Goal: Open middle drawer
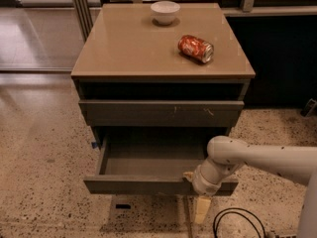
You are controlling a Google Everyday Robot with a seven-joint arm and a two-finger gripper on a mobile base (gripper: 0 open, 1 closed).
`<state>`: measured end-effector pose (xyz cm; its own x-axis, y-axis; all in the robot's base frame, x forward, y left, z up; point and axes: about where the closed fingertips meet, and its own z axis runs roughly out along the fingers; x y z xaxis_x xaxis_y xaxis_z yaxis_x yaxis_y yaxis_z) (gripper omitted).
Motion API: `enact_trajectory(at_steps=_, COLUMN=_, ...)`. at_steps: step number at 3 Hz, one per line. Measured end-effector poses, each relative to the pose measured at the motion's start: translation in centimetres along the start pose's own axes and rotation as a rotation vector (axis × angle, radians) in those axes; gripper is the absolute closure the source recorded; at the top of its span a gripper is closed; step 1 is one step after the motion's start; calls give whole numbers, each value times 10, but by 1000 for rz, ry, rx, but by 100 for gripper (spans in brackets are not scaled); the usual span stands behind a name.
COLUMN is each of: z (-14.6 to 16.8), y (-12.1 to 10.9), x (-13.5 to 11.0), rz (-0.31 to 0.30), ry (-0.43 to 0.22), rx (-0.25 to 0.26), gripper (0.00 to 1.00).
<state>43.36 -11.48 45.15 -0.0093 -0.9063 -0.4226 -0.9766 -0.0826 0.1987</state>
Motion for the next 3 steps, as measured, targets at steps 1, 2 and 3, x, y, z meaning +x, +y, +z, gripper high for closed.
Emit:
enact_trajectory(at_steps=1, z=0, y=0, x=0, rz=0, ry=0, rx=0, gripper=0)
enact_trajectory(at_steps=2, z=16, y=4, x=0, rz=1, ry=-12, rx=-36, gripper=0)
enact_trajectory(at_steps=3, z=18, y=10, x=-1, rz=1, ry=-20, rx=-52, gripper=0)
